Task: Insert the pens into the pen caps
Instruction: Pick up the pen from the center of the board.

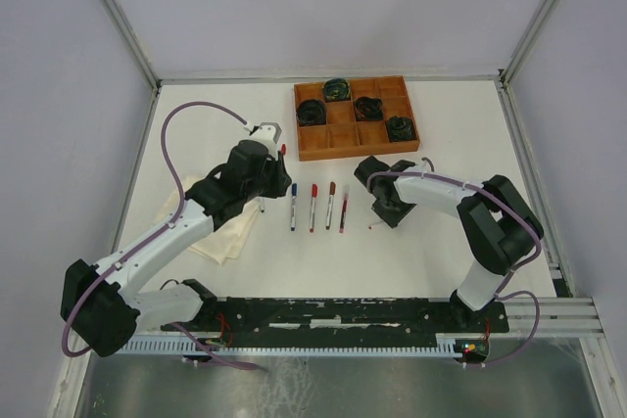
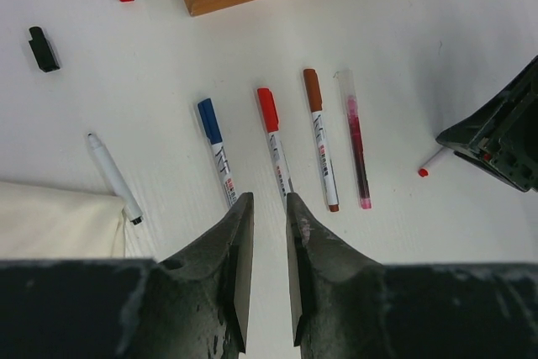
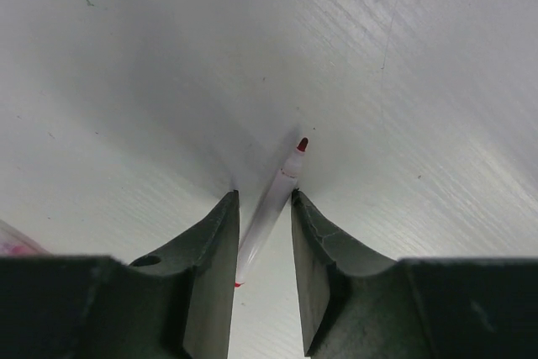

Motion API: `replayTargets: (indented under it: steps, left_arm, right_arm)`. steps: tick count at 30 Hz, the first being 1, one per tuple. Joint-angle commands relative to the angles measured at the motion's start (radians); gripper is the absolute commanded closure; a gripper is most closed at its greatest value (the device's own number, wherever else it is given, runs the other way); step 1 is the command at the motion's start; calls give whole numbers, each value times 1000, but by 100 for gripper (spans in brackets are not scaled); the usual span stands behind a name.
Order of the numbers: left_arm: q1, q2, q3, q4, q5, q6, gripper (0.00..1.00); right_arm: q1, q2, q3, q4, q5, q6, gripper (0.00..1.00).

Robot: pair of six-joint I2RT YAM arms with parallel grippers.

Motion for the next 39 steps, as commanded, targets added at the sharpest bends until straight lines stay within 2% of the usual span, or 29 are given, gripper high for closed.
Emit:
replayTargets:
  steps: [1,11,17,21,26,35,39]
  left_arm:
    - [5,-1,3,53,20,37,72]
    - [5,-8,-10,74,53,39,72]
    - [5,-19,-19,91,79,39,72]
    - [6,-44,-34,111,59,17,70]
    - [5,-30,-46,184,217,14,68]
    - [5,-81,-86,271,340,20,64]
    - [5,-87,-91,281,362,19,62]
  right_arm:
    - [0,12,-16,18,4,1,64]
    - [0,-139,-127,82,102,-33,85]
    - [0,-274,-180,168,158,-145,86]
    - [5,-377,-224,331,128,-282,86]
    - [50,-470,-288,631,6,-398,87]
    - [169,-441,-241,954,-45,-435,87]
    - [191,-401,-187,1020,-79,-439,87]
